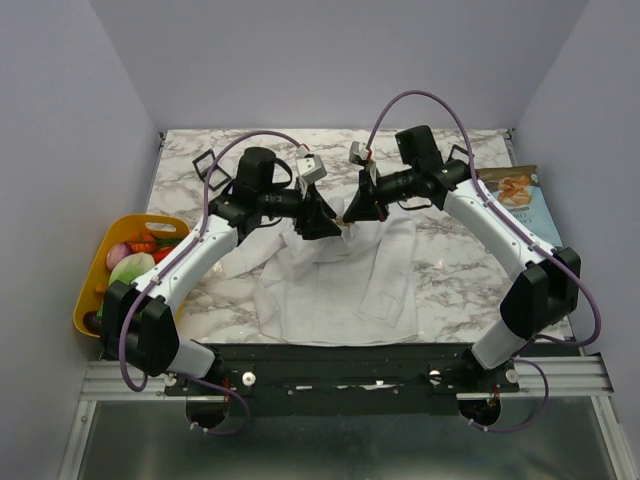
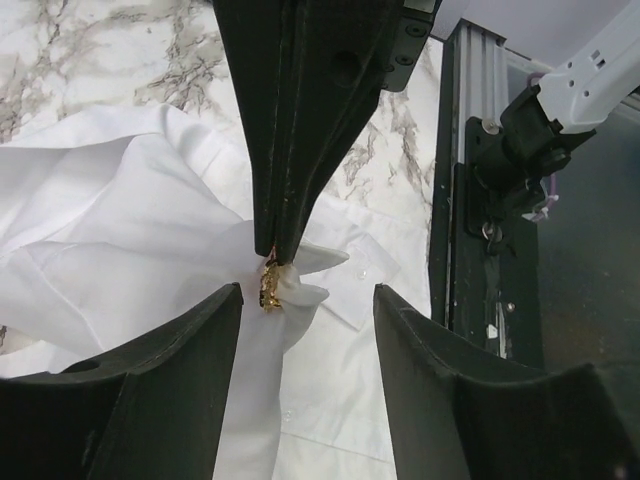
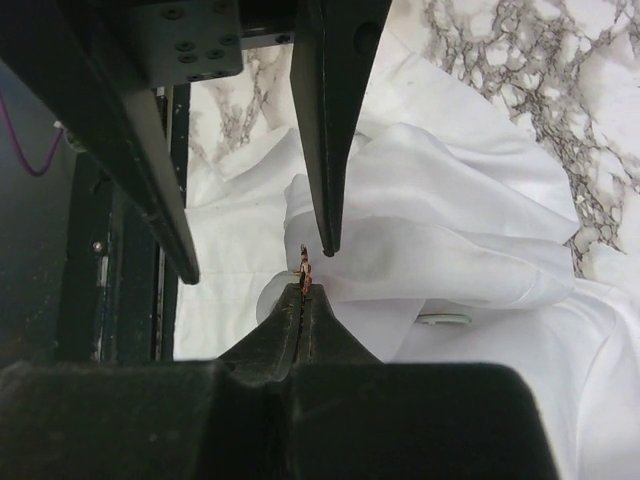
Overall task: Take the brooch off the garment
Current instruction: Remove the brooch from the clothes.
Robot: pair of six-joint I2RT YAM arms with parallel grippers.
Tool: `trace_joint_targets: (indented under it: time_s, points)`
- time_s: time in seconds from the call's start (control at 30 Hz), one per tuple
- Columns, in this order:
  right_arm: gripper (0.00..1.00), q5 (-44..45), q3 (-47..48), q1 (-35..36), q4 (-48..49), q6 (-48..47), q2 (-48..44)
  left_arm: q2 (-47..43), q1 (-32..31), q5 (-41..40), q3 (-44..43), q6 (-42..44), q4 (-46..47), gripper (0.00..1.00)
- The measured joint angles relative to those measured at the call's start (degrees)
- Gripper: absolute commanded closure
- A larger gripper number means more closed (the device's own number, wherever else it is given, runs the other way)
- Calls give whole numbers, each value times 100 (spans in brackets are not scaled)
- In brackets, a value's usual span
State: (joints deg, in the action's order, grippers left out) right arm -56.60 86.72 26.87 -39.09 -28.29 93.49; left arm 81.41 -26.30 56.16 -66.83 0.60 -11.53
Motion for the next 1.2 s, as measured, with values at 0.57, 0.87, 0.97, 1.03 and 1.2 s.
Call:
trace_joint_targets:
  time_s: [0.57,0.87,0.97,1.03,1.2]
  points:
    - [99,190,-7,-111,286,457,-83,-293,109,-415,236,24,153,25]
    - [100,188,-4,-114,341,586,-94,-293,109,-457,251,68,160,30]
    - [99,188,-7,-140,345,603,-94,-293,94,-470,258,83,157,31]
    - [99,188,-7,-146,345,616,-94,-293,68,-496,256,116,153,31]
    - [99,188,-7,-149,345,627,-94,-262,-109,-638,201,271,28,32]
